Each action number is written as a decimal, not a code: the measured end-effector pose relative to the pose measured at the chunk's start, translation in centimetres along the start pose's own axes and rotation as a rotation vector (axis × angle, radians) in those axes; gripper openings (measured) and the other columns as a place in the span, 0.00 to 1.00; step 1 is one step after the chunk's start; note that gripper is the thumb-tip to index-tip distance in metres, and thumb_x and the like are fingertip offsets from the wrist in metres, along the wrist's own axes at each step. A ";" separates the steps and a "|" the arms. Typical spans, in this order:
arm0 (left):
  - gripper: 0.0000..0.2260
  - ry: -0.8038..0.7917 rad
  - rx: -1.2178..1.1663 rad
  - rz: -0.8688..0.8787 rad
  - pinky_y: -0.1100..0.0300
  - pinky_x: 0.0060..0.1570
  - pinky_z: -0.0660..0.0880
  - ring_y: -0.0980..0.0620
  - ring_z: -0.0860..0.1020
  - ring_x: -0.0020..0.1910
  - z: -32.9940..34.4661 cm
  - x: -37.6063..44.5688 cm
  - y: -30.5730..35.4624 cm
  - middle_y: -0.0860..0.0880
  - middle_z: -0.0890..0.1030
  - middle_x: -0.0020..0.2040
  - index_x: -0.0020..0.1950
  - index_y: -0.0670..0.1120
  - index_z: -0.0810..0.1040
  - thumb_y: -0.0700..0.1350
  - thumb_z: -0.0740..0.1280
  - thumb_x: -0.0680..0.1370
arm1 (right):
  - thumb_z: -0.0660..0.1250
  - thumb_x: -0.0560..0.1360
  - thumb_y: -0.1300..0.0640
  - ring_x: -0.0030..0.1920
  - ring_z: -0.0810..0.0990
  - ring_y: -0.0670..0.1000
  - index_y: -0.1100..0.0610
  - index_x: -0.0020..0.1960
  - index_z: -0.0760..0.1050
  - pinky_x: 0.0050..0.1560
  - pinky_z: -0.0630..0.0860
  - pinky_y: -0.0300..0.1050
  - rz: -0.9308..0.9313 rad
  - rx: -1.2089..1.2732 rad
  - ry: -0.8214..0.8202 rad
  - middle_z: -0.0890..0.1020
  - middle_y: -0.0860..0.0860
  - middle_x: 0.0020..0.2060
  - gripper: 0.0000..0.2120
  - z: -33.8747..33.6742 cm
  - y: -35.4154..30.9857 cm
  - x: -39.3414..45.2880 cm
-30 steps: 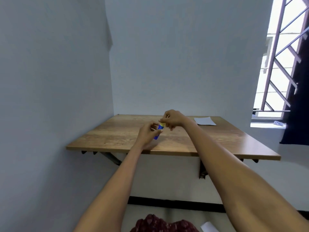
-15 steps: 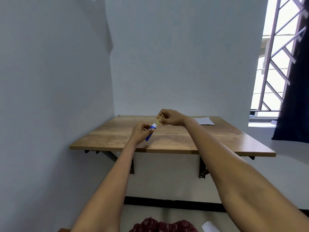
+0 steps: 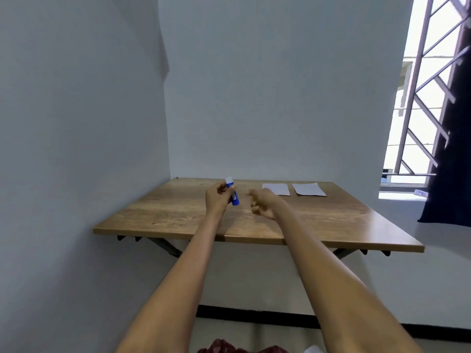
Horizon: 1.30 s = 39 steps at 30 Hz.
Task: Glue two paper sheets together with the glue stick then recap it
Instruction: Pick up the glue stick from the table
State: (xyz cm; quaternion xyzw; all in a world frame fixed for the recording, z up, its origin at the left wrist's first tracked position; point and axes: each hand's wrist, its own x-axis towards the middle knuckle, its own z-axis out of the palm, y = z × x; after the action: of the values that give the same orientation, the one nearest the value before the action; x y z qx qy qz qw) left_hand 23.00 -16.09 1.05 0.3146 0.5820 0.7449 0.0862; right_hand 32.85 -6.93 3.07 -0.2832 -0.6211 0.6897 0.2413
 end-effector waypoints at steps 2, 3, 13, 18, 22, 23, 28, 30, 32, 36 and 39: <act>0.15 0.020 -0.077 -0.024 0.54 0.51 0.79 0.46 0.79 0.50 0.6 0.7 -0.1 0.39 0.79 0.51 0.60 0.34 0.75 0.37 0.69 0.75 | 0.55 0.82 0.55 0.28 0.61 0.46 0.59 0.47 0.70 0.20 0.64 0.33 0.031 -0.017 -0.048 0.64 0.51 0.30 0.09 0.2 0.6 0.6; 0.14 0.024 -0.098 -0.029 0.56 0.50 0.80 0.46 0.79 0.50 0.9 1.0 0.0 0.40 0.79 0.50 0.60 0.35 0.76 0.37 0.69 0.75 | 0.55 0.82 0.54 0.28 0.61 0.46 0.58 0.48 0.70 0.21 0.65 0.34 0.039 -0.019 -0.055 0.64 0.51 0.30 0.10 0.2 0.8 1.0; 0.13 0.067 -0.057 -0.073 0.50 0.54 0.78 0.46 0.78 0.50 1.5 6.8 -2.7 0.41 0.78 0.49 0.59 0.34 0.76 0.37 0.68 0.76 | 0.54 0.81 0.64 0.38 0.76 0.51 0.63 0.51 0.70 0.50 0.78 0.47 -0.006 -0.029 -0.119 0.75 0.56 0.39 0.06 -0.1 0.4 7.7; 0.15 0.052 -0.010 -0.095 0.52 0.51 0.78 0.45 0.78 0.50 1.6 11.5 -4.6 0.39 0.78 0.51 0.61 0.33 0.74 0.37 0.68 0.76 | 0.47 0.80 0.54 0.35 0.73 0.47 0.57 0.49 0.67 0.36 0.66 0.40 -0.073 -0.344 0.015 0.79 0.53 0.40 0.12 0.1 -0.9 12.5; 0.14 0.037 0.032 -0.094 0.53 0.50 0.78 0.46 0.78 0.49 1.7 14.9 -6.3 0.40 0.78 0.49 0.60 0.33 0.75 0.37 0.68 0.76 | 0.56 0.79 0.59 0.39 0.70 0.48 0.57 0.45 0.67 0.40 0.65 0.41 -0.184 -0.567 0.050 0.72 0.52 0.42 0.05 -0.4 -0.8 17.2; 0.14 0.038 0.030 -0.095 0.53 0.50 0.78 0.46 0.79 0.49 1.7 15.8 -6.7 0.40 0.79 0.49 0.60 0.34 0.75 0.37 0.68 0.76 | 0.60 0.78 0.59 0.43 0.72 0.49 0.58 0.48 0.70 0.43 0.68 0.41 -0.213 -0.567 0.060 0.73 0.51 0.44 0.03 -0.5 -0.7 18.4; 0.14 0.048 0.019 -0.103 0.55 0.50 0.78 0.46 0.79 0.51 1.6 18.4 -8.7 0.40 0.79 0.51 0.61 0.35 0.75 0.38 0.68 0.76 | 0.68 0.73 0.60 0.48 0.77 0.50 0.58 0.56 0.78 0.48 0.72 0.41 -0.272 -0.628 0.123 0.79 0.52 0.48 0.11 -0.9 0.5 21.7; 0.14 0.061 0.003 -0.109 0.55 0.50 0.79 0.45 0.80 0.51 1.6 18.9 -9.4 0.40 0.79 0.51 0.60 0.35 0.75 0.38 0.68 0.76 | 0.69 0.72 0.61 0.50 0.78 0.50 0.58 0.55 0.79 0.48 0.72 0.39 -0.302 -0.714 0.136 0.81 0.53 0.49 0.12 -0.9 0.8 22.4; 0.14 0.068 -0.014 -0.109 0.58 0.46 0.79 0.46 0.80 0.50 1.7 19.1 -9.8 0.41 0.79 0.51 0.61 0.36 0.75 0.38 0.68 0.76 | 0.70 0.71 0.61 0.49 0.77 0.50 0.58 0.55 0.78 0.44 0.72 0.38 -0.303 -0.753 0.132 0.80 0.53 0.49 0.12 -0.8 1.1 22.9; 0.16 0.066 -0.034 -0.098 0.57 0.48 0.79 0.46 0.80 0.52 1.9 19.2 -9.7 0.39 0.79 0.53 0.63 0.36 0.74 0.39 0.68 0.76 | 0.71 0.71 0.59 0.54 0.76 0.50 0.57 0.63 0.74 0.45 0.72 0.38 -0.267 -0.757 0.120 0.77 0.55 0.59 0.20 -0.6 1.0 23.2; 0.16 0.073 -0.031 -0.051 0.59 0.46 0.79 0.47 0.79 0.50 2.4 19.1 -9.0 0.40 0.79 0.52 0.62 0.36 0.75 0.38 0.68 0.76 | 0.72 0.71 0.58 0.65 0.72 0.53 0.56 0.68 0.69 0.59 0.69 0.43 -0.321 -0.651 0.160 0.71 0.54 0.66 0.26 -0.8 0.9 22.5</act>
State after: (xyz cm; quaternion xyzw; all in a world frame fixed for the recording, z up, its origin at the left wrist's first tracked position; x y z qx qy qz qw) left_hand 7.24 -1.91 0.13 0.2708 0.5809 0.7624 0.0890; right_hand 17.09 8.96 0.11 -0.2970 -0.8236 0.3853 0.2915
